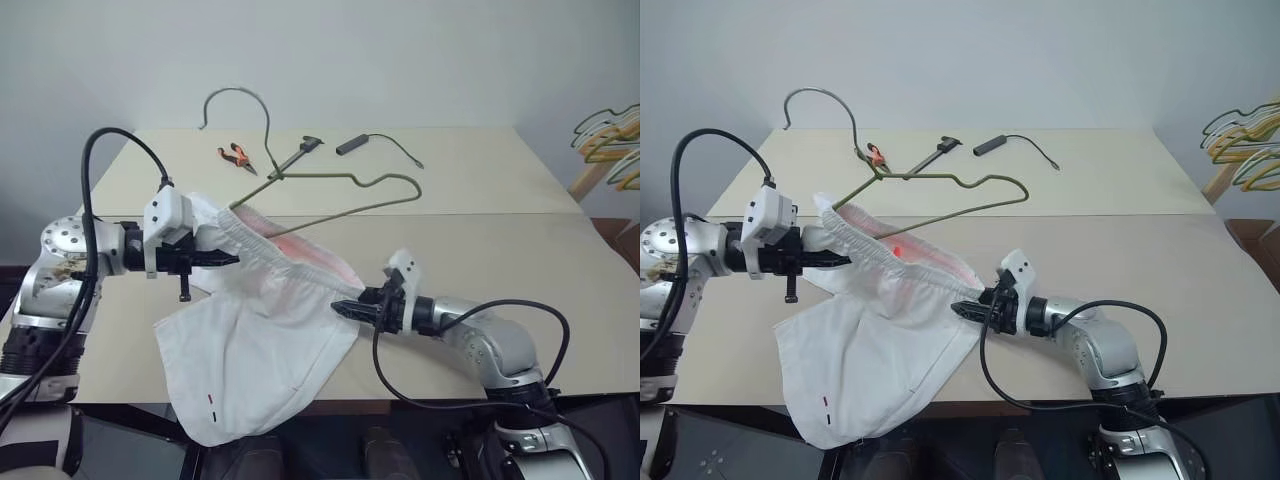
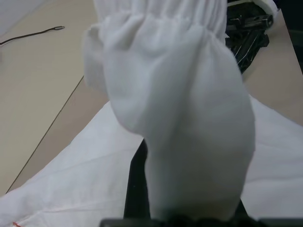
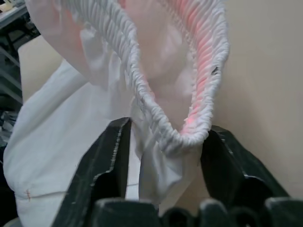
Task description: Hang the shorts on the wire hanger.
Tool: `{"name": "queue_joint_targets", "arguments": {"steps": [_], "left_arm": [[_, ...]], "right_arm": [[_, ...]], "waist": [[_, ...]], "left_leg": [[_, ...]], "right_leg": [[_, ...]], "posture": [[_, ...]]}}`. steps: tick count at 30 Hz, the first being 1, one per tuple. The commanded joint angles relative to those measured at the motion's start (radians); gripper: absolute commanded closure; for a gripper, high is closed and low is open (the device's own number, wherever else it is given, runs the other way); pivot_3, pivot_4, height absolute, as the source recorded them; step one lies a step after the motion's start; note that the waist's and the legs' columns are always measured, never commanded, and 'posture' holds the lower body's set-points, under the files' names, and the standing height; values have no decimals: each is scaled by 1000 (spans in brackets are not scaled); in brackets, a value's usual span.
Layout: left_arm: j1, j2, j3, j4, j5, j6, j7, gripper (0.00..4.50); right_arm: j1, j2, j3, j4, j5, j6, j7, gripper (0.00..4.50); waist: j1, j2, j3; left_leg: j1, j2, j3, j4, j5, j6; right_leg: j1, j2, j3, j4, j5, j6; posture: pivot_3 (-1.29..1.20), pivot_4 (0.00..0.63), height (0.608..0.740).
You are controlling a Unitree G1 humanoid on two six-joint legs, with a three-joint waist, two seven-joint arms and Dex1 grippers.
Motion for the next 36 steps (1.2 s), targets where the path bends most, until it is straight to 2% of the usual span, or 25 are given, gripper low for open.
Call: {"name": "queue_joint_targets", "arguments": {"steps": [1,4,5,11,16,23,31,36], "left_arm": [[20,-19,48,-82,-84,88,28,4500],[59,-28,51,-138,-120,142,38,4500],[67,-27,46,-150,-119,149,38,4500],[61,-5,19,-132,-91,142,-9,4500],[10,23,1,-34,-40,65,-85,4500],[7,18,-14,-10,-5,7,-116,4500],[52,15,-1,-35,5,-2,-79,4500],[98,26,-16,-54,29,-30,-68,4500]], "right_arm": [[-8,-2,-17,-51,33,8,-10,3362],[-13,-1,-45,-49,52,16,-33,4377],[-12,-9,-59,-51,59,21,-34,4447],[-4,-151,-152,-67,90,38,-2,4447],[-41,-355,-194,-73,93,16,99,4447],[-145,-550,-192,24,74,-40,254,4447],[-263,-677,-140,149,32,-114,419,4447],[-329,-697,-133,194,21,-134,464,4447]], "waist": [[-1,0,0],[-7,0,0],[-9,0,1],[-2,2,5],[-4,3,9],[-18,5,12],[-27,7,20],[-28,8,25]], "left_leg": [[0,0,0,0,0,0],[0,0,0,-1,0,0],[-1,0,0,-1,0,0],[0,0,0,0,0,0],[-1,0,1,-1,0,1],[-2,1,1,-1,-1,2],[-2,1,2,-1,-2,3],[-3,1,1,-1,-2,3]], "right_leg": [[0,0,0,0,0,0],[-1,0,0,1,0,0],[-1,0,0,1,0,0],[0,0,0,-2,0,0],[0,0,0,-4,0,0],[0,0,0,-7,0,0],[0,0,0,-8,0,0],[-1,0,0,-7,0,0]], "posture": [[-77,106,740],[-88,113,740],[-91,115,740],[-104,125,740],[-121,124,740],[-125,123,740],[-114,121,740],[-117,119,740]]}}
